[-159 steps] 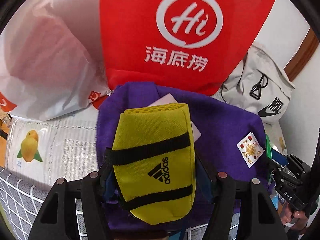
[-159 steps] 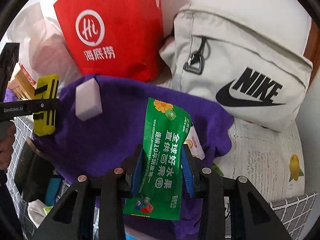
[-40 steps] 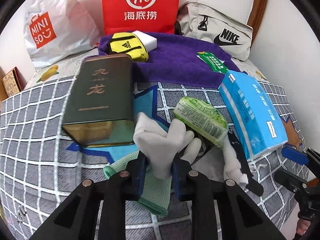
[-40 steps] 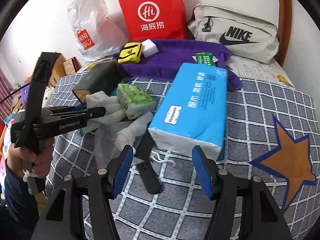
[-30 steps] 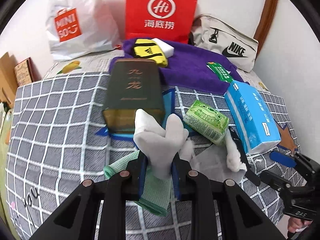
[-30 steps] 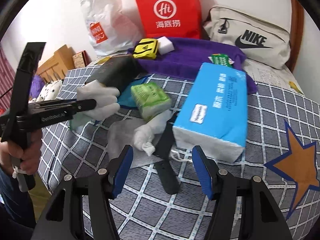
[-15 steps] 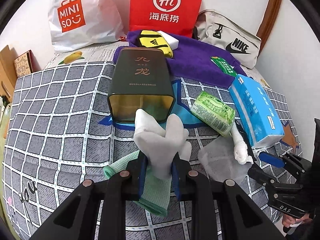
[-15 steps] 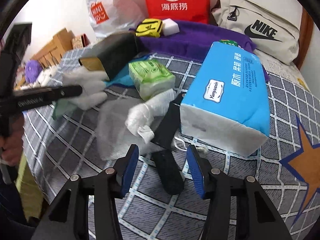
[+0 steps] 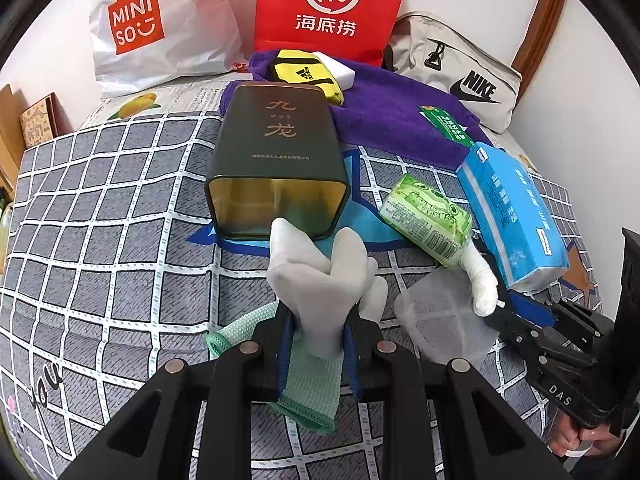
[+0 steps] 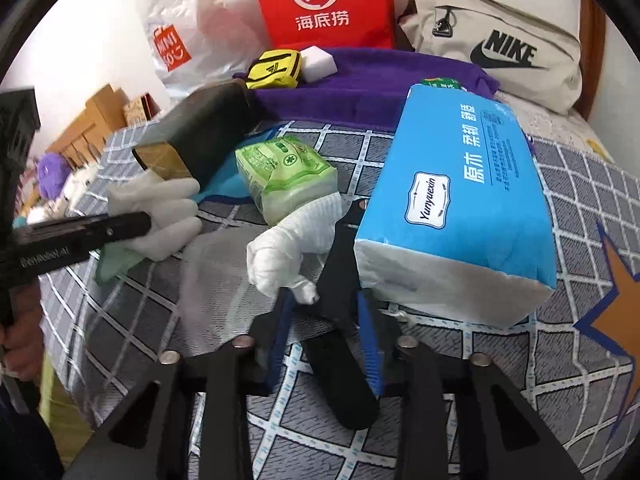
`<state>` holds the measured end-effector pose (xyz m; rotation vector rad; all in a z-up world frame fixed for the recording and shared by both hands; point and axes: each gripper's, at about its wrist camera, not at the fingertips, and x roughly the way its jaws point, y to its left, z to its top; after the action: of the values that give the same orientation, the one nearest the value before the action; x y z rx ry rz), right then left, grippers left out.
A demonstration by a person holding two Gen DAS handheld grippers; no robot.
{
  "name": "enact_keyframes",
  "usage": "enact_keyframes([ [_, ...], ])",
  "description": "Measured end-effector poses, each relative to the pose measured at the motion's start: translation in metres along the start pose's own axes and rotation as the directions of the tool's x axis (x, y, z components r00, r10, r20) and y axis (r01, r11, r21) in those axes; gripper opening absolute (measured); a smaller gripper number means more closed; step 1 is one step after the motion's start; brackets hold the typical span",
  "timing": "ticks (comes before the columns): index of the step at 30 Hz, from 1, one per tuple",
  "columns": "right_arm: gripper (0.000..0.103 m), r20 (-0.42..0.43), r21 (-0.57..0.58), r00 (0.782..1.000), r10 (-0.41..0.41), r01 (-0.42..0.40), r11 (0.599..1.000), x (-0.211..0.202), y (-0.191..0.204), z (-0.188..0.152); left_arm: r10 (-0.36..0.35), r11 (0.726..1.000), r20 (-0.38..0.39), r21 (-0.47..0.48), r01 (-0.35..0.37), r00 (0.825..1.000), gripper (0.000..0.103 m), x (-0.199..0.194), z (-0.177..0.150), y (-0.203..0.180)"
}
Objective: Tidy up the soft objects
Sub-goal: 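Lift the white glove and green cloth with the left tool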
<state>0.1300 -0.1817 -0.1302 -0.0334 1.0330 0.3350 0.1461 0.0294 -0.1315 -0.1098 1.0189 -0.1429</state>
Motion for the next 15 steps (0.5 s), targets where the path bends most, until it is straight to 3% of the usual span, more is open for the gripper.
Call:
enact_keyframes([
  [11, 0.031, -0.078, -0.092, 0.996, 0.051, -0.058, 0.994, -0.028, 0.0, -0.026, -0.009, 1.0, -0.005, -0.001, 0.009, 1.0, 0.022, 0.005, 0.001, 0.002],
  [15, 0.032, -0.067, -0.084, 0.996, 0.057, -0.063, 0.994, -0.031, -0.002, -0.028, -0.003, 1.0, -0.009, 0.002, 0.003, 1.0, 0.022, 0.006, 0.0, 0.001],
])
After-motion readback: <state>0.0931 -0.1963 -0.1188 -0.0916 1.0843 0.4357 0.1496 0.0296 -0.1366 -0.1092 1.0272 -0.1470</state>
